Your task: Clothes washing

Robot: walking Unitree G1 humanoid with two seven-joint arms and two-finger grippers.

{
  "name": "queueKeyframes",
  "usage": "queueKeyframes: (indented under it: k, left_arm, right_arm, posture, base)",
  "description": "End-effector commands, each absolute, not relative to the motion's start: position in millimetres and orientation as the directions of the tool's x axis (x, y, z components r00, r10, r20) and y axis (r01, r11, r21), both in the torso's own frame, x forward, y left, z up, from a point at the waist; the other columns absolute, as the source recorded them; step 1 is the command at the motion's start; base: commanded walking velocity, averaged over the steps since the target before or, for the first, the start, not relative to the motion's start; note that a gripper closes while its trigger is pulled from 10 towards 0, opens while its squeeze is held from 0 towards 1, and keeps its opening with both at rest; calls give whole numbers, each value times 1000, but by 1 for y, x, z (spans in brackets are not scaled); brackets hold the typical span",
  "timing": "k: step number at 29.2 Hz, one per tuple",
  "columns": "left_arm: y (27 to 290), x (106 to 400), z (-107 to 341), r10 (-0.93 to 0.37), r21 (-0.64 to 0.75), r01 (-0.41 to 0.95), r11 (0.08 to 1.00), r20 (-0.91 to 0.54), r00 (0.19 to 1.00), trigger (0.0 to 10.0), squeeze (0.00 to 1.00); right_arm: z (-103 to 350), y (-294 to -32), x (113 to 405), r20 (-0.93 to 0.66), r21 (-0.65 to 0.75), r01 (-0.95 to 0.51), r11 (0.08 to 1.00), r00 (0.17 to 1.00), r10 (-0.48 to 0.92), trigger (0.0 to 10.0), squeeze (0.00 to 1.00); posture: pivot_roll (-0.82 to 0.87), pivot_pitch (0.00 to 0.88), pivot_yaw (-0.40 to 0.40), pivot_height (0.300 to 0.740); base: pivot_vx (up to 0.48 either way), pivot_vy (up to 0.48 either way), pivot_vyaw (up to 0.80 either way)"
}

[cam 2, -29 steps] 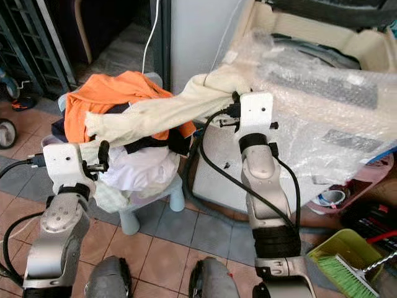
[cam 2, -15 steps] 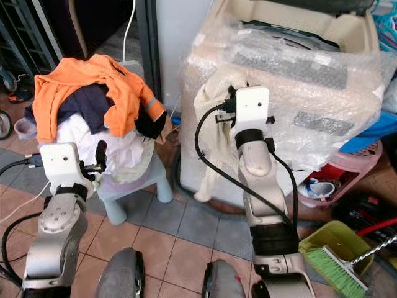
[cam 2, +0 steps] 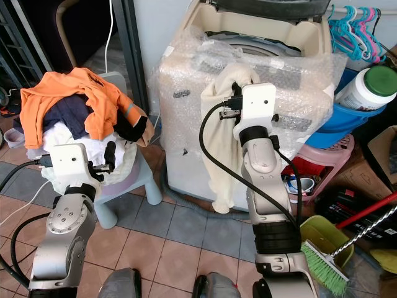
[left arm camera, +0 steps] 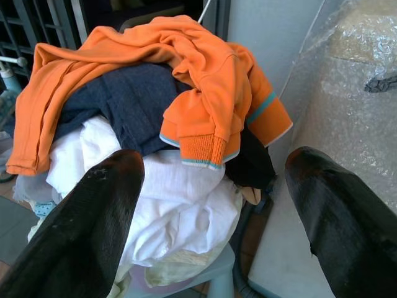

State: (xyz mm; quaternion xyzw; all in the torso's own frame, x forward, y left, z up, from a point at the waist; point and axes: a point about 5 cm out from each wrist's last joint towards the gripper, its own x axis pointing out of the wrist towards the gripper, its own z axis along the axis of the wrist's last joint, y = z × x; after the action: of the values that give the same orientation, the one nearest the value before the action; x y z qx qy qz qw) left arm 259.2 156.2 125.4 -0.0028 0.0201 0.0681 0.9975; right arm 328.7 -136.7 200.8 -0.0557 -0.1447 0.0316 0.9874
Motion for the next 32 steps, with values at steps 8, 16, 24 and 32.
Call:
queueKeyframes:
  k: [8,16,24,32]
  left_arm:
    - [156,260,126,136,-2,-136,991,-40,990,10000,0]
    - [156,260,126,136,-3,-136,991,-39,990,10000,0]
    - [149,261,112,44,-59,-48,997,-65,997,10000,0]
    - [146,265,116,49,-77,-52,996,-33,998,10000,0]
  right_arm:
    - [212,-137,328,328,-110,-42,993,942,76,10000,0]
    - [212,-137,328,329,-107,-47,993,941,80,10000,0]
    - [208,-144,316,332,-128,-31,991,941,72,10000,0]
    - [233,-141,331,395,-208,-91,974,903,169,10000,0]
  posture:
    - [63,99,-46,740]
    - [63,98,-45,740]
    - [11,29,3,740]
    - [22,30,-11,740]
  base:
    - [0,0,0]
    - [0,0,0]
    - [243,0,0]
    - [369,0,0]
